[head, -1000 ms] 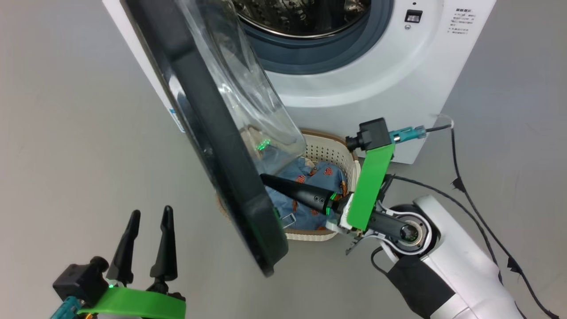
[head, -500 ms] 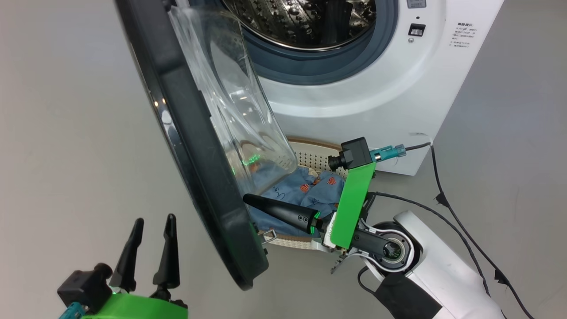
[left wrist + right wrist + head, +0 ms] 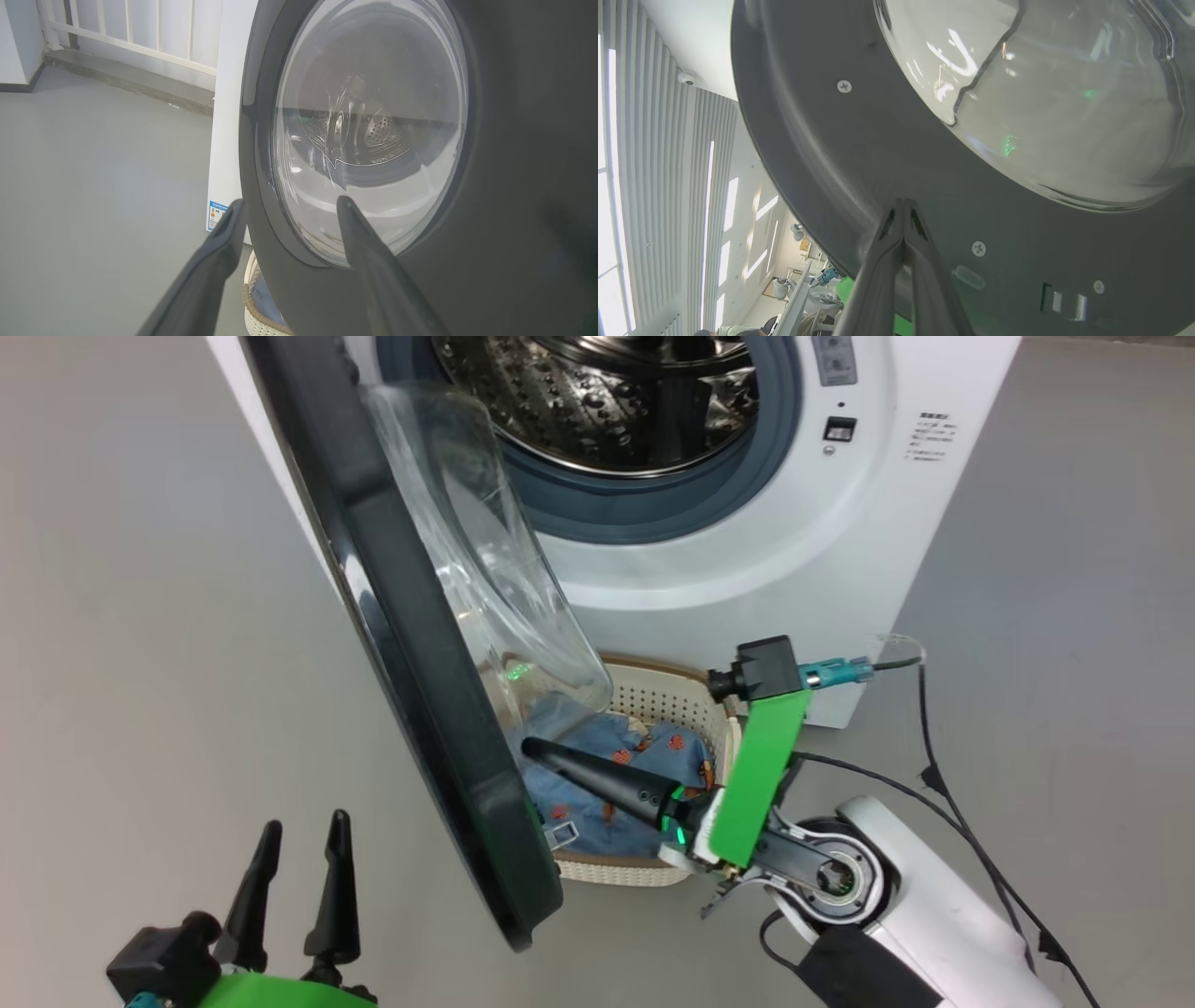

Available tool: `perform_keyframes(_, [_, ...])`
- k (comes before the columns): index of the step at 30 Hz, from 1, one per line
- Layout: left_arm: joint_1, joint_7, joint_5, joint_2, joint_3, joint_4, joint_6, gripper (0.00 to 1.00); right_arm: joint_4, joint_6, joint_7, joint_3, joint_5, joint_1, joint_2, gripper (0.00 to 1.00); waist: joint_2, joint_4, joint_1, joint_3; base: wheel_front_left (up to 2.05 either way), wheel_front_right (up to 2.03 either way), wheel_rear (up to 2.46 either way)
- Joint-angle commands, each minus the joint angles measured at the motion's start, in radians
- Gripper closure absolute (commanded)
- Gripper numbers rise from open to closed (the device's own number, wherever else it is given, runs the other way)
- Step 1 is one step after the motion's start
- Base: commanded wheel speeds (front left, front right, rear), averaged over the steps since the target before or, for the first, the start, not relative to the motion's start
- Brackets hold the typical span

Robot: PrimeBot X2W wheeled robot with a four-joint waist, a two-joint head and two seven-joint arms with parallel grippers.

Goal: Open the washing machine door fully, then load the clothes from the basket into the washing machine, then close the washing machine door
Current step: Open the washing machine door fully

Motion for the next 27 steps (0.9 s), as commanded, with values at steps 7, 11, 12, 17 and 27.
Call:
perform_keyframes(7, [0.0,-0.006,0.033,0.012,0.074,-0.012,-0.002,0.0,-0.096,0.002,-0.049,-0.051,-0.033,0.044,-0.042,1.0,-0.0001,-0.057,0.0,-0.032,0.0,0.0,0.0])
perform_keyframes(11, [0.007,-0.006,0.038,0.012,0.087,-0.012,-0.002,0.0,-0.142,0.002,-0.106,-0.065,-0.076,0.064,-0.087,1.0,-0.0001,-0.076,0.0,-0.044,0.0,0.0,0.0])
perform_keyframes(12, [0.01,-0.006,0.039,0.012,0.089,-0.012,-0.002,0.0,-0.152,0.002,-0.127,-0.068,-0.09,0.069,-0.099,1.0,-0.0001,-0.08,0.0,-0.048,0.0,0.0,0.0])
perform_keyframes(17, [0.023,-0.006,0.04,0.012,0.097,-0.011,-0.002,0.0,-0.186,0.002,-0.274,-0.036,-0.198,0.088,-0.182,0.8,-0.0001,-0.097,0.0,-0.06,0.0,0.0,0.0])
perform_keyframes(27, [0.04,-0.006,0.047,0.012,0.11,-0.013,-0.002,0.0,-0.204,0.002,-0.604,0.062,-0.283,0.138,-0.348,0.0,-0.0001,-0.124,0.0,-0.077,0.0,0.0,0.0])
